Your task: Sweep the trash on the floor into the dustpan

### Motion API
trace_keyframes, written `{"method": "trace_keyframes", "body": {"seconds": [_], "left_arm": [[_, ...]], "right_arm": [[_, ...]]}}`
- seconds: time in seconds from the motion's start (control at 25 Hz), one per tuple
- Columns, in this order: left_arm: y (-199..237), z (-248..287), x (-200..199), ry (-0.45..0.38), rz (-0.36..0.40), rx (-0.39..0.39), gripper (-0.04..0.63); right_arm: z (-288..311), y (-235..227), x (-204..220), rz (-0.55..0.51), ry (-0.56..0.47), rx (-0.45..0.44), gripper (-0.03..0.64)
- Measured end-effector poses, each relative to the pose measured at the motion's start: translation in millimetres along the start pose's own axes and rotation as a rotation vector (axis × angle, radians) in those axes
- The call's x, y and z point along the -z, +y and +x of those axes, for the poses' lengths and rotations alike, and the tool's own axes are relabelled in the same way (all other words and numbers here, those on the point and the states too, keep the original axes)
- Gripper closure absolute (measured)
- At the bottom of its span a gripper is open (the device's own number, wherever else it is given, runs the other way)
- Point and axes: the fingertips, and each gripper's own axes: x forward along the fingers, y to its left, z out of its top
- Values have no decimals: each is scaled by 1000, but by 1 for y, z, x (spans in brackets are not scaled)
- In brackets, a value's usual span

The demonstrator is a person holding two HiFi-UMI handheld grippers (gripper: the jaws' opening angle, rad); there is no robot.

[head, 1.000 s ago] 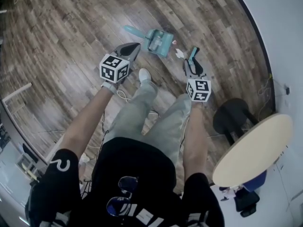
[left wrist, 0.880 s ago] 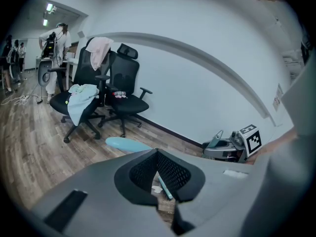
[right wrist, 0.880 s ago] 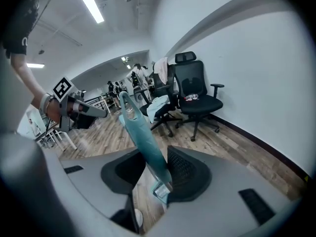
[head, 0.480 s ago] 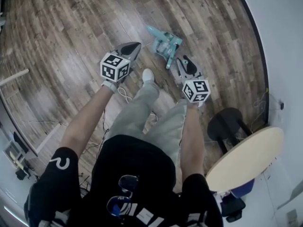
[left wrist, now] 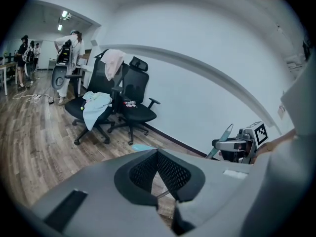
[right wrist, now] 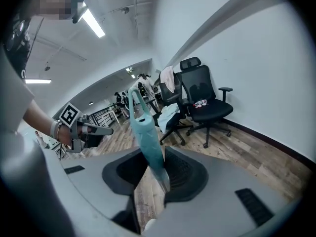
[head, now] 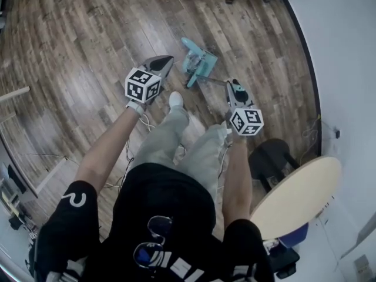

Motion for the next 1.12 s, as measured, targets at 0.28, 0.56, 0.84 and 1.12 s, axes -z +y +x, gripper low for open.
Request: {"method": "trace_keyframes", "body": {"seconds": [0.28, 0.56, 0.84, 1.12], "left_arm": [[-43, 3, -30, -1, 61, 60, 598], [-115, 7, -59, -10, 123, 113, 598], [-220, 24, -95, -37, 165, 211, 598], [-300, 39, -115, -69, 134, 241, 598]], "right_arm": [[-54, -11, -38, -9, -58, 80, 520], [-139, -27, -82, -29, -131, 143, 523], [-227, -69, -109, -49, -170, 199, 523], [-291, -120, -126, -65, -179, 199, 523]]}}
